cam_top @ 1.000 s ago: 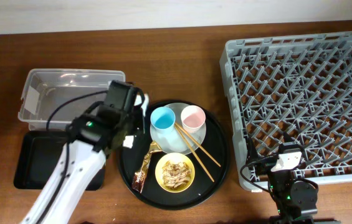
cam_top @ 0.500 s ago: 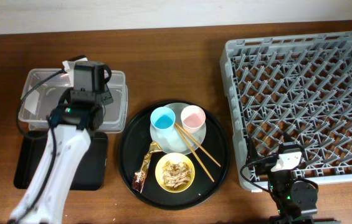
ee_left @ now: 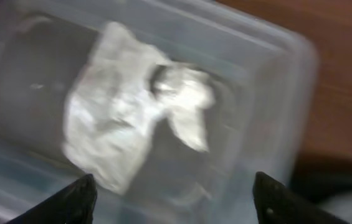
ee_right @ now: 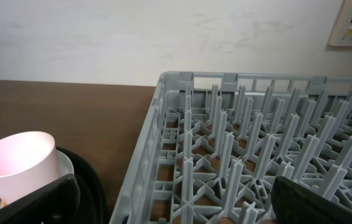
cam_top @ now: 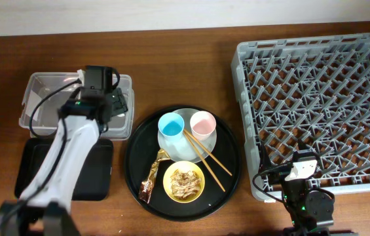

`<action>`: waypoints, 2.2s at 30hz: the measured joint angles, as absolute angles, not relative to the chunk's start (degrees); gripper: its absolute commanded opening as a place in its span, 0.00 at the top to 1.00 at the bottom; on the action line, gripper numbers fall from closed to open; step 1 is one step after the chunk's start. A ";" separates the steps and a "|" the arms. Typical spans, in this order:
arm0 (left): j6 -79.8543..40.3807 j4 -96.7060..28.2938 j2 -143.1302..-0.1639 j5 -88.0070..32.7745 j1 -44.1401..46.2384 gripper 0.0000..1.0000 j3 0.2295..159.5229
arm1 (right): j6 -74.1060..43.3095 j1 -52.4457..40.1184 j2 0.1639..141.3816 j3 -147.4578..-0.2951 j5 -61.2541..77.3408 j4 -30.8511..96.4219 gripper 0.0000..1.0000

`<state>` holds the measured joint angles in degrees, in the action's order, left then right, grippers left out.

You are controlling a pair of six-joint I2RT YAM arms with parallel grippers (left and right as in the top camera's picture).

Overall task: Sort waste into correct bins and load items into the dishwasher rack
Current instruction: 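Carry the napkin with the left gripper and drop it into the clear bin, then grasp the brown snack wrapper with the left gripper, then drop the wrapper into the clear bin with the left gripper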

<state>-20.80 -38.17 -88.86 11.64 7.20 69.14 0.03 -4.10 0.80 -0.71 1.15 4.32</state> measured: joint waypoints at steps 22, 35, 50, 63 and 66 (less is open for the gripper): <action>-19.16 -50.02 -75.35 -7.73 23.94 0.57 46.41 | 0.01 -4.10 0.69 -0.71 1.15 4.32 0.01; -19.53 -32.58 -75.55 -5.50 23.94 0.61 36.16 | -0.01 -4.10 0.69 -0.71 1.17 4.32 0.01; -20.47 -26.65 -75.57 -5.32 23.99 0.99 32.14 | 0.03 -4.10 0.69 -0.71 1.17 4.32 0.01; -20.60 -29.30 -69.21 -3.79 23.24 1.00 46.44 | 0.01 -4.10 0.69 -0.71 1.17 4.32 0.01; -20.62 -25.93 -65.71 4.43 20.53 1.00 51.46 | 0.05 -4.10 0.69 -0.71 1.17 4.32 0.01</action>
<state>-20.62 -25.93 -65.71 4.43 20.53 51.46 0.05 -4.10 0.69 -0.71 1.17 4.32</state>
